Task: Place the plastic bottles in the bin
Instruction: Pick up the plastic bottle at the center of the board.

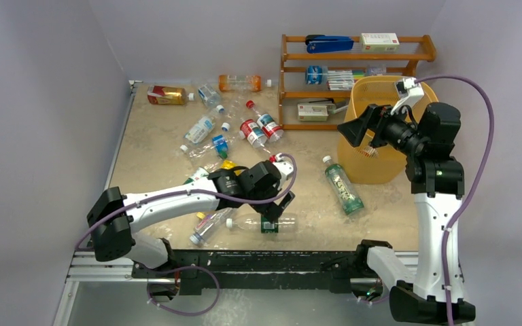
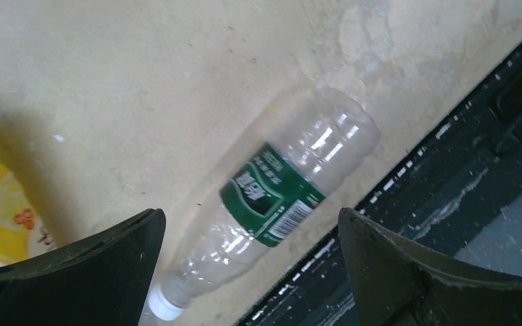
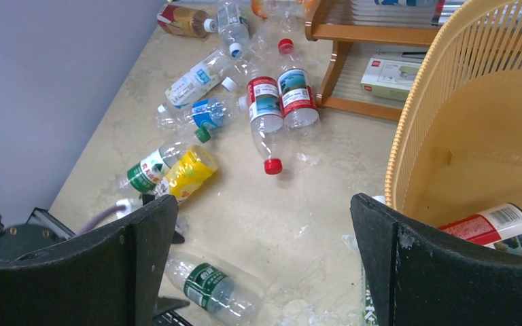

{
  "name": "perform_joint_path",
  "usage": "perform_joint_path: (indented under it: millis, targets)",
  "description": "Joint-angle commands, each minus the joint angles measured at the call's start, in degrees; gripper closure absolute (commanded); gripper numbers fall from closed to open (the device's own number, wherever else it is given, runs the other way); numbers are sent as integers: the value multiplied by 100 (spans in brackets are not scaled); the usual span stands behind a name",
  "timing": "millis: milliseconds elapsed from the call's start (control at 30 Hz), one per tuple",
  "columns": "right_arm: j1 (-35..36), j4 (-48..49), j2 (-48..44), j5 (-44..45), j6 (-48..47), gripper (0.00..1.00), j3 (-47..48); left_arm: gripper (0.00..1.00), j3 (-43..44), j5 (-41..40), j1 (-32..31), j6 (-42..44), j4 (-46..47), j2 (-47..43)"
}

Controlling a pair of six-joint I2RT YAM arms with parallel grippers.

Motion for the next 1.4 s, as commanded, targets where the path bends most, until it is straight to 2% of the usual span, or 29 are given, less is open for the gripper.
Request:
perform_joint_path:
  millis: [0, 200, 400, 733, 800, 900, 967, 1167, 1367]
  targets:
    - [17, 165, -39, -27, -78, 0, -86, 2, -199, 485, -379, -162, 112, 9]
    - [18, 220, -83, -48, -100, 0, -274, 2, -93, 256, -519, 62, 65, 580]
    - [18, 260, -131, -37, -95, 0, -389, 2, 76, 362, -610, 166, 104, 1007]
    - [14, 175, -147, -24, -105, 0, -318, 1, 100, -166, -625, 214, 526, 1484]
    - [18, 141, -154, -7, -91, 0, -274, 9, 143, -276, -625, 213, 593, 1473]
    - [13, 63, -132, 6, -104, 0, -161, 33, 273, -316, -625, 220, 606, 1511]
    - [18, 3, -118, 11, -106, 0, -63, 44, 391, -339, -625, 217, 610, 1565]
    - [18, -189, -110, 157, 12, 0, 400, 48, 741, -507, -604, 224, 687, 1463]
    - [17, -381, -157, 316, 342, 0, 1055, 48, 1572, -376, -313, 345, 655, 1386]
